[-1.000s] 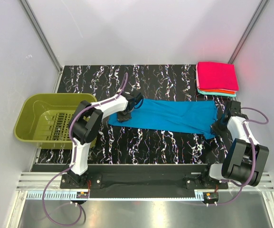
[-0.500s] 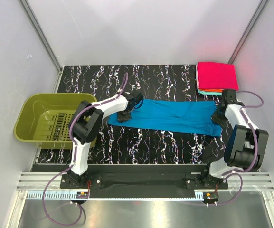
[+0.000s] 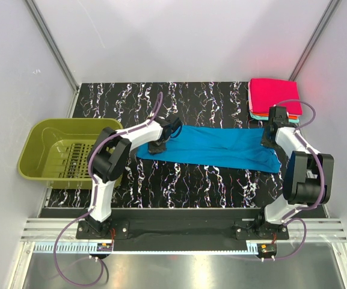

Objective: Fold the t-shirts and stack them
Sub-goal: Fold the tshirt

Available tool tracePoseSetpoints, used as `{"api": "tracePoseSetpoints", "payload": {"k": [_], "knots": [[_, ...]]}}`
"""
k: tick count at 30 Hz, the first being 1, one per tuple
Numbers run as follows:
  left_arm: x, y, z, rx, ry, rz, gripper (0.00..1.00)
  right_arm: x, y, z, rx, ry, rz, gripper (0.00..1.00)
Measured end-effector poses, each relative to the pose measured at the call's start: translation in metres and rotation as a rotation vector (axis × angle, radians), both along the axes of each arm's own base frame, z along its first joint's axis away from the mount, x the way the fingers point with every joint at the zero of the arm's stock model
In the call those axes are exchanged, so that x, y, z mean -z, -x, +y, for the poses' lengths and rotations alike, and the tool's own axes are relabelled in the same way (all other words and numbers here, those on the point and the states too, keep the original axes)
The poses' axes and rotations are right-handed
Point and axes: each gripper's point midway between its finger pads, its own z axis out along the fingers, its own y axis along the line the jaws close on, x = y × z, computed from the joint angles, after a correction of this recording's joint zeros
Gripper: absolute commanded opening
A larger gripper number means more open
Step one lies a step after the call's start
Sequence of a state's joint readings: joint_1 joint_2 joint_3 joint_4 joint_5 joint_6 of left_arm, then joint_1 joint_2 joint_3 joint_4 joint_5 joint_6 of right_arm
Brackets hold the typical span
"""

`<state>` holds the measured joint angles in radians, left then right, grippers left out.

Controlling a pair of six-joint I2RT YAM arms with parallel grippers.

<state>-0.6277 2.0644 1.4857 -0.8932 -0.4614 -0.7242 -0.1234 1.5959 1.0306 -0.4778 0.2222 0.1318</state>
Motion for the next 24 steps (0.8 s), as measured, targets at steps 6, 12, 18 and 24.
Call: {"api": "tracePoseSetpoints", "payload": {"k": [6, 12, 18, 24], "knots": [[0.0, 0.0, -0.001, 0.009, -0.02, -0.006, 0.13, -0.002, -0.013, -0.003, -0.082, 0.038, -0.027, 0.0], [0.001, 0.0, -0.001, 0.016, -0.042, -0.01, 0.13, -0.006, -0.034, 0.004, -0.181, 0.028, -0.095, 0.0], [0.001, 0.0, -0.001, 0.019, -0.049, -0.012, 0.13, -0.008, -0.049, 0.014, -0.271, 0.015, -0.164, 0.0], [0.001, 0.0, -0.001, 0.02, -0.051, -0.013, 0.14, 0.004, -0.056, 0.014, -0.305, 0.019, -0.157, 0.0]]}}
